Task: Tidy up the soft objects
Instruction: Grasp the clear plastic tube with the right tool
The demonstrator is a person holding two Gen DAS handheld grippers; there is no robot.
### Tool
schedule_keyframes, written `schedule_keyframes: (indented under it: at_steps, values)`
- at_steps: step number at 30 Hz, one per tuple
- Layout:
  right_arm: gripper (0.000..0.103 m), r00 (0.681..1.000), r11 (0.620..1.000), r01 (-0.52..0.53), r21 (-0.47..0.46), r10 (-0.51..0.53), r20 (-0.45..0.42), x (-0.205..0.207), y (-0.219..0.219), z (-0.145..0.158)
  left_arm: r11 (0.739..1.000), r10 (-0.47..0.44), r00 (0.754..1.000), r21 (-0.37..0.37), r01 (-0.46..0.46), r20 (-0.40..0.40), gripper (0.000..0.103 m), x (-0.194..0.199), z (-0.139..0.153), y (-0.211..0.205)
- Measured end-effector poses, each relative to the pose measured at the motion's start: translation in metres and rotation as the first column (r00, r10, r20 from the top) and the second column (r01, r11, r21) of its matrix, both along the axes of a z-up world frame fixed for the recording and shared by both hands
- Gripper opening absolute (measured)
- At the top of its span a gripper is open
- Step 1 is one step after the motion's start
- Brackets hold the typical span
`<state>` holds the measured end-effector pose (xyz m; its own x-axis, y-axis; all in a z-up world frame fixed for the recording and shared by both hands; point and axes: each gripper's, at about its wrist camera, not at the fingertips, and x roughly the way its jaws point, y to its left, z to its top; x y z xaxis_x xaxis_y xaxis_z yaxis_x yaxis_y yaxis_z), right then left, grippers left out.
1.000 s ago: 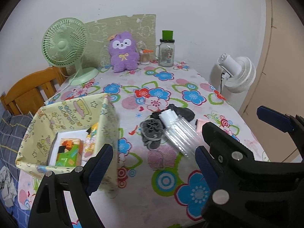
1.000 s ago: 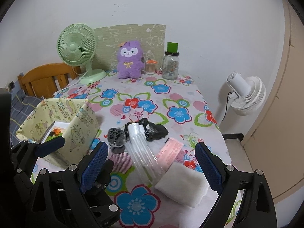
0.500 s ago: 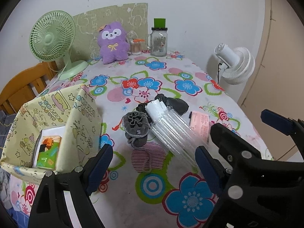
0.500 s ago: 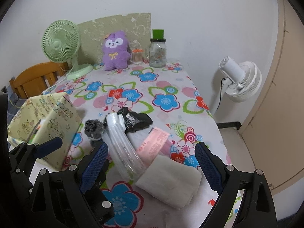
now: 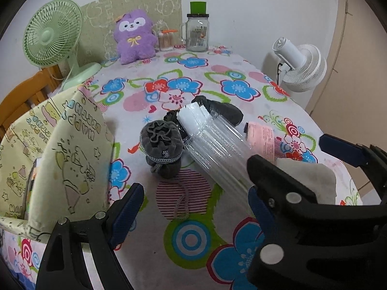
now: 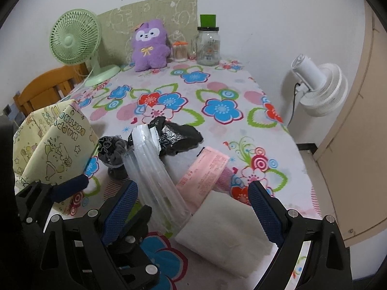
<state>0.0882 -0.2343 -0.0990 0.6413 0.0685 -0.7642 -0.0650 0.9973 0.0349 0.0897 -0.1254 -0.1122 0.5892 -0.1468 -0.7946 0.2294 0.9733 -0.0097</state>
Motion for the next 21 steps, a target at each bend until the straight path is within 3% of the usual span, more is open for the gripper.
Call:
schedule_keyframes:
  at_steps: [7,13,15,18,21]
  values:
    - [0.084,0.999,0.998,-0.052,0.022,0.052,-0.016,0.012,0.007,-0.013,1.000,0.009,1.000,0.009,-0.009,-0.012,0.089,0.005,-0.005,0.002]
    - [0.048,0.992,0.988,-0.103,0.118,0.111,-0.066,0.021,0.008,-0.027,1.000,0.004,1.000,0.027,-0.003,-0.027,0.090,0.011,-0.012,0.001]
    - [0.028,0.989,0.984,-0.120,0.132,0.130,-0.068,0.021,0.008,-0.028,1.000,0.000,1.000,0.030,0.001,-0.025,0.090,0.011,-0.013,0.001]
    - [0.018,0.991,0.988,-0.121,0.097,0.125,-0.043,0.018,0.011,-0.022,1.000,-0.004,1.000,0.030,0.005,-0.030,0.089,0.012,-0.013,0.001]
    - [0.014,0.994,0.990,-0.109,0.089,0.110,-0.007,0.013,0.010,-0.015,0.999,-0.003,1.000,0.032,0.004,-0.031,0.089,0.014,-0.014,0.001]
